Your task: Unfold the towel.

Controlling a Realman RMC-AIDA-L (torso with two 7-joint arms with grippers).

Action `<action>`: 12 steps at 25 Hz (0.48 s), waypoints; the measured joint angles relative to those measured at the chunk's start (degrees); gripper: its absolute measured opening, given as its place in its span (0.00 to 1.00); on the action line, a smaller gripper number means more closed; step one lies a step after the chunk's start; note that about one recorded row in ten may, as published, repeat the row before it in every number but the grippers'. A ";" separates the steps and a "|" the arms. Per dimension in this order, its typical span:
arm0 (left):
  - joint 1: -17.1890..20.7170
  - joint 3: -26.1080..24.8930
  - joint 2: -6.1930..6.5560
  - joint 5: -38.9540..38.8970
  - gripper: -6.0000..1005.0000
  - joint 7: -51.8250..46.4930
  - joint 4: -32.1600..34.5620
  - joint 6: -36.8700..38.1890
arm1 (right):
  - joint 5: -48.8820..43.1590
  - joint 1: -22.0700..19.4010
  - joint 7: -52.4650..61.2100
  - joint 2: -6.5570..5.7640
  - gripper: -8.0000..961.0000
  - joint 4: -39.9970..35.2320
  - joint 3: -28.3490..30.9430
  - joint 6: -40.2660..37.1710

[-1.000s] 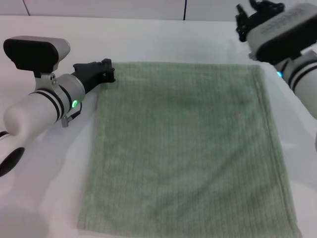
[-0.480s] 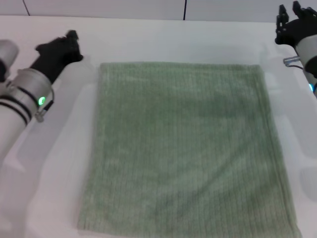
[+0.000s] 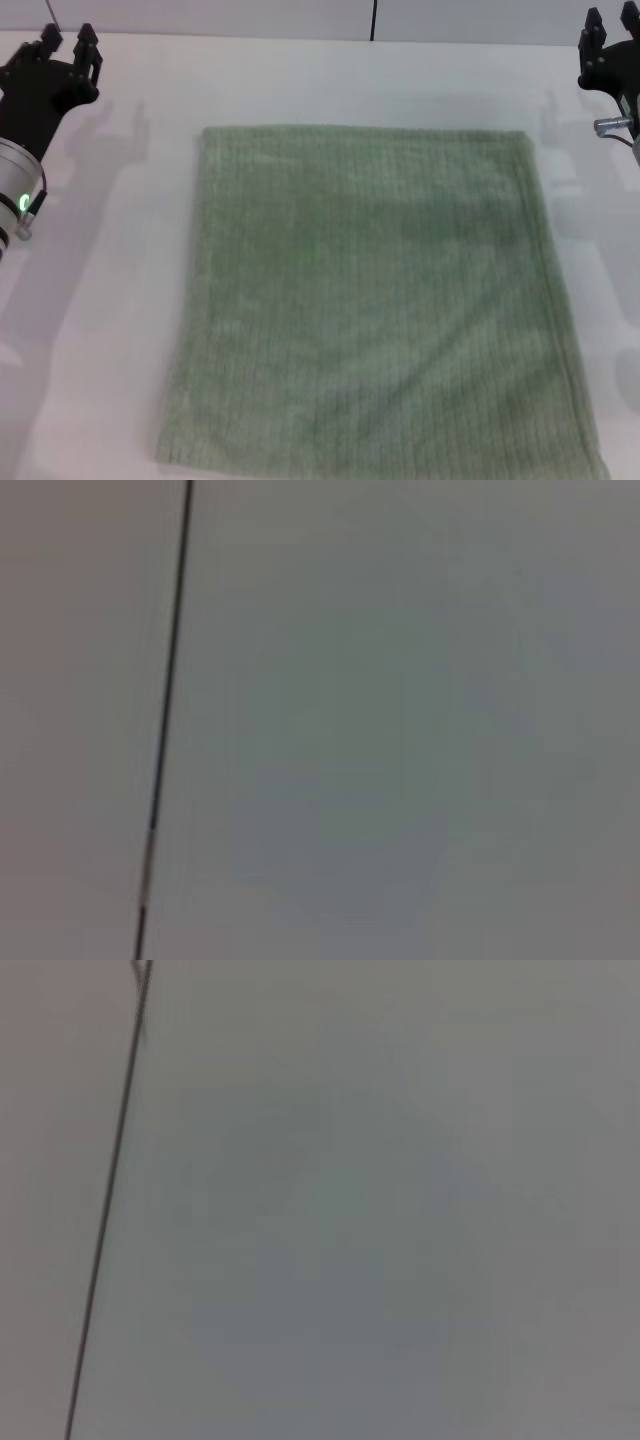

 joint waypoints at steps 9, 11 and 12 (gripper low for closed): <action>-0.59 -6.74 -0.17 -0.02 0.59 3.70 -0.02 -0.32 | 0.00 -0.33 0.30 0.03 0.55 0.05 0.80 1.67; -0.86 -6.95 -0.13 -0.02 0.69 3.70 0.02 -0.61 | 0.10 -0.48 0.30 0.03 0.64 0.10 0.99 2.37; -0.86 -6.95 -0.13 -0.02 0.71 3.70 0.02 -0.61 | 0.26 -0.54 0.30 0.03 0.69 0.13 0.99 2.65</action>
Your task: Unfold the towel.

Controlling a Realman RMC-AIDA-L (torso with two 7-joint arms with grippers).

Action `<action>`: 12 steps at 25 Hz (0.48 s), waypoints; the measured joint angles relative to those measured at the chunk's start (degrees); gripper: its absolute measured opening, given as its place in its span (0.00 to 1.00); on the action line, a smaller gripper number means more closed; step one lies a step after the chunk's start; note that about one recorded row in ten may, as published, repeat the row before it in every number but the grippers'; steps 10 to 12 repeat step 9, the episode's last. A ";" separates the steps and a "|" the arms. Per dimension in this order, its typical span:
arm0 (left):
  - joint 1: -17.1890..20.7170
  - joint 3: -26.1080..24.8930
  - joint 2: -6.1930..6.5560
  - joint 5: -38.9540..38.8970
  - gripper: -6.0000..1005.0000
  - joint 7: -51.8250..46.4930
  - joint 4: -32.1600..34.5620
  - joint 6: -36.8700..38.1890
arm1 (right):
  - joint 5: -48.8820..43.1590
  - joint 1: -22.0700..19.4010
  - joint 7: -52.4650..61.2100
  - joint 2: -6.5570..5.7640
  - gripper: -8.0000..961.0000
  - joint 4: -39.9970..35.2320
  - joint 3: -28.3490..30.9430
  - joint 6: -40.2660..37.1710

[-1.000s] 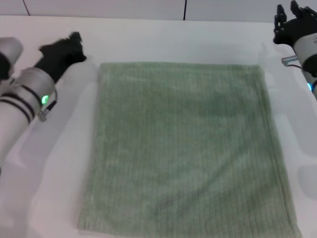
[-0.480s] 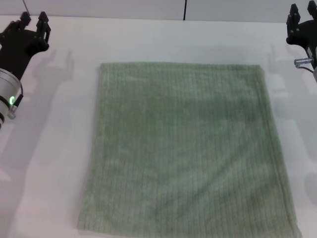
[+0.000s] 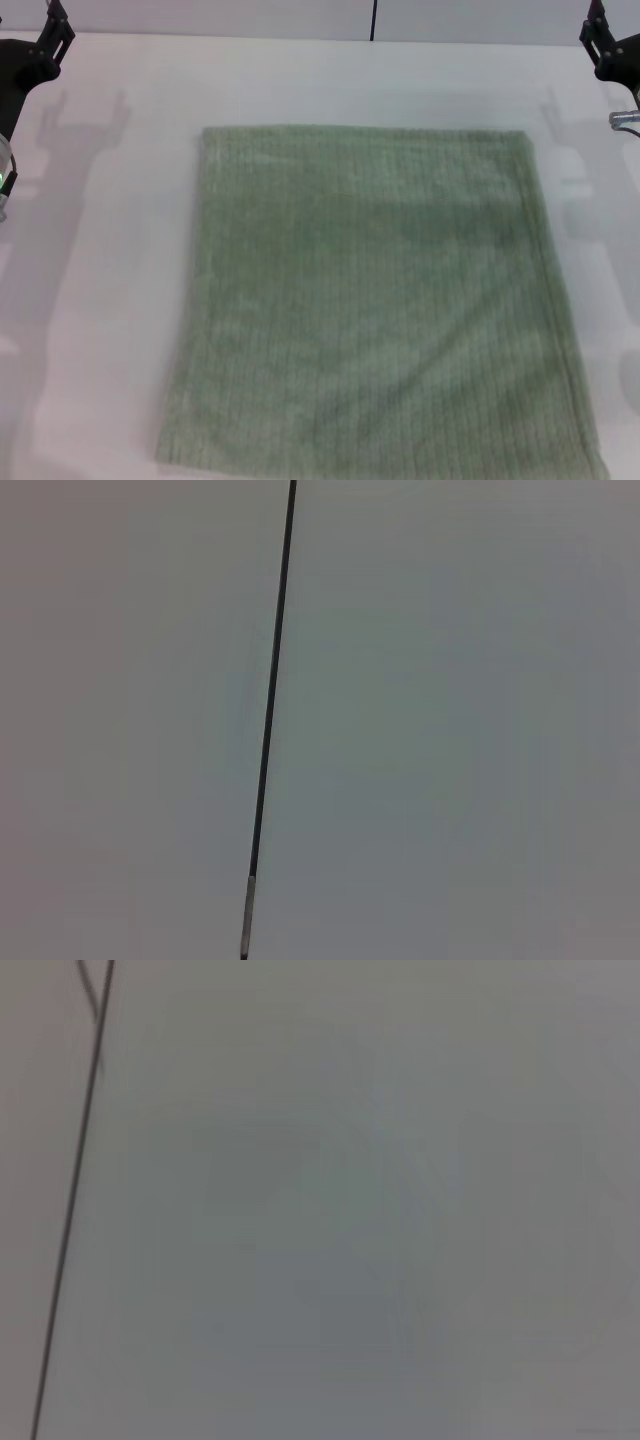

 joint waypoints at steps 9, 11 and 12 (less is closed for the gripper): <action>-1.46 -2.78 -0.06 -0.04 0.80 0.07 0.33 -2.41 | 0.36 0.24 -0.07 0.05 0.78 0.87 -0.01 -0.13; -1.46 -2.78 -0.06 -0.04 0.80 0.07 0.33 -2.41 | 0.36 0.24 -0.07 0.05 0.78 0.87 -0.01 -0.13; -1.46 -2.78 -0.06 -0.04 0.80 0.07 0.33 -2.41 | 0.36 0.24 -0.07 0.05 0.78 0.87 -0.01 -0.13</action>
